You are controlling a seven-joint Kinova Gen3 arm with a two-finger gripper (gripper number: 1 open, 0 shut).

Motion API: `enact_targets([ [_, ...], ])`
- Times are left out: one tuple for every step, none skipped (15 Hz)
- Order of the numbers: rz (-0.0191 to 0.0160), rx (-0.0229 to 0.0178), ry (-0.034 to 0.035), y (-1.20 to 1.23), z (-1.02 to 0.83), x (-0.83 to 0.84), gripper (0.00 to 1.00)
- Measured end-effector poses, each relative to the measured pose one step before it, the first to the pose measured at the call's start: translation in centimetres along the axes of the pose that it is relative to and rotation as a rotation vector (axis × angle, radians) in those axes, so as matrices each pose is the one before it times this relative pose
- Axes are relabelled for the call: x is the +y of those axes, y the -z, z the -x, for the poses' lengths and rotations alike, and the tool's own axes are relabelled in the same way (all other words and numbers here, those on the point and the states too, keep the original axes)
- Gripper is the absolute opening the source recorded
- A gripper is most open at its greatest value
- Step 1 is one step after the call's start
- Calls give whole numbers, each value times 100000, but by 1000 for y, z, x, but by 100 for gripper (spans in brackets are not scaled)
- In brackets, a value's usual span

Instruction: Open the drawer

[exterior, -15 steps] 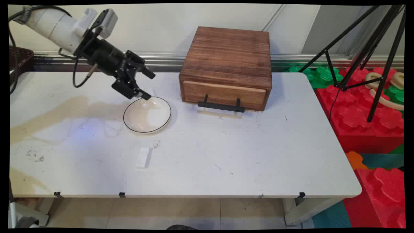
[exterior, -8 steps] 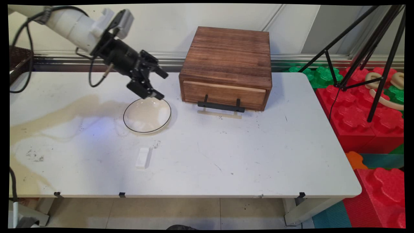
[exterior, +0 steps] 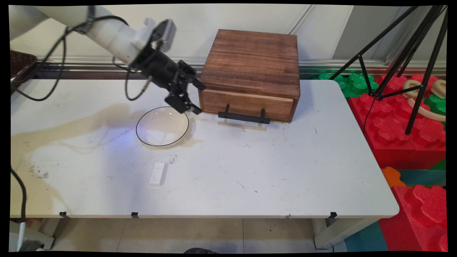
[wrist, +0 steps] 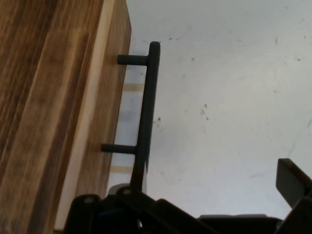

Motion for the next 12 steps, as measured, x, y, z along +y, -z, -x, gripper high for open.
enact_targets([
  [-18,-384,-649,-880,-315,-198,100],
  [-59,-380,-713,-1027,-380,-229,100],
  [-116,-478,-733,-1043,-330,-250,100],
  [-182,-466,-650,-851,-249,-214,100],
  [-171,-413,-486,-579,-160,-150,100],
  [-254,-613,-673,-848,-219,-227,100],
  [-165,-407,-366,-556,-134,-144,100],
  [-232,-583,-468,-776,-161,-184,100],
  [-94,-773,-651,-930,-182,-187,100],
  [19,-780,-510,-909,-148,-157,100],
  [31,-655,-338,-711,-89,-97,100],
  [50,-419,-284,-460,-70,-50,100],
])
